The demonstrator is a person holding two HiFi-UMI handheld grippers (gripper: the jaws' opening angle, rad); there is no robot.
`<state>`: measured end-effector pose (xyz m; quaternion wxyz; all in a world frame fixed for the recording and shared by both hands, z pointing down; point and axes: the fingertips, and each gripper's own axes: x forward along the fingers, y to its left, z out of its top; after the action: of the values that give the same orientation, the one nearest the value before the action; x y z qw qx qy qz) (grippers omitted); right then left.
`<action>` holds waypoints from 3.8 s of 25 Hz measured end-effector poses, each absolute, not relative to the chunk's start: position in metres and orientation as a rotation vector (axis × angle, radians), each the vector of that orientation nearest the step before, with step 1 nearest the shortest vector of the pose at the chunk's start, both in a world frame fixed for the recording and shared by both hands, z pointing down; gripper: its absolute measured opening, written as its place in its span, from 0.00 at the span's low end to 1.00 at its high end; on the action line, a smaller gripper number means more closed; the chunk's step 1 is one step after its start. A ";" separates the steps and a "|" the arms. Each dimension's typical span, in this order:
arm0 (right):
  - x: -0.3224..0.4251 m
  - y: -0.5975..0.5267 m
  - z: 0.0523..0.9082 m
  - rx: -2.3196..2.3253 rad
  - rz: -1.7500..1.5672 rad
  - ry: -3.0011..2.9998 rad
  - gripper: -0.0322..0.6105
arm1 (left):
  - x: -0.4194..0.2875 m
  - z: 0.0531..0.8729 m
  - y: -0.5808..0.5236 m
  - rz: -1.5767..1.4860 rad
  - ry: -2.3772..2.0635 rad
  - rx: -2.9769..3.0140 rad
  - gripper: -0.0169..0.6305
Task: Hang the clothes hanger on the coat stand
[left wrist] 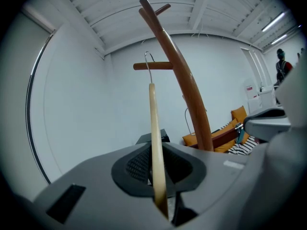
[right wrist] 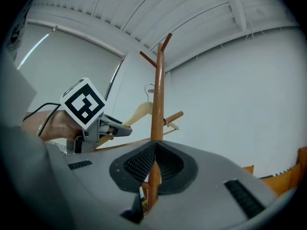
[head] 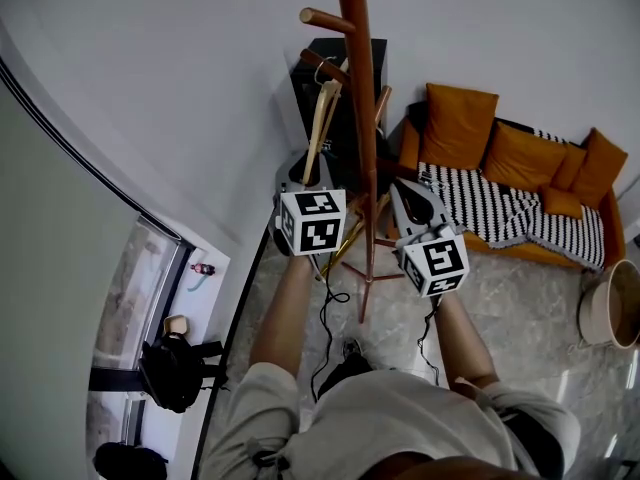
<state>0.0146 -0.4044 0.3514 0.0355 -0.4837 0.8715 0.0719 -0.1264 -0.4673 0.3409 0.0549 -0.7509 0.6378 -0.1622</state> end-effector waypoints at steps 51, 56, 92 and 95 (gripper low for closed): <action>0.063 -0.359 0.380 -1.638 0.153 2.639 0.06 | -0.098 0.351 -0.417 -0.211 1.852 -2.405 0.20; 0.064 -0.350 0.379 -1.624 0.159 2.646 0.06 | -0.096 0.341 -0.401 -0.149 1.841 -2.427 0.21; 0.075 -0.211 0.390 -1.474 0.241 2.713 0.06 | -0.104 0.422 -0.190 -0.004 2.074 -2.379 0.04; 0.077 -0.200 0.384 -1.493 0.271 2.688 0.06 | -0.104 0.415 -0.179 0.017 2.032 -2.393 0.04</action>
<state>0.0767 -0.1997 0.3839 0.0276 -0.4836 0.8705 0.0876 -0.1044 -0.1791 0.4151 0.0012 -0.7622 0.6474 0.0054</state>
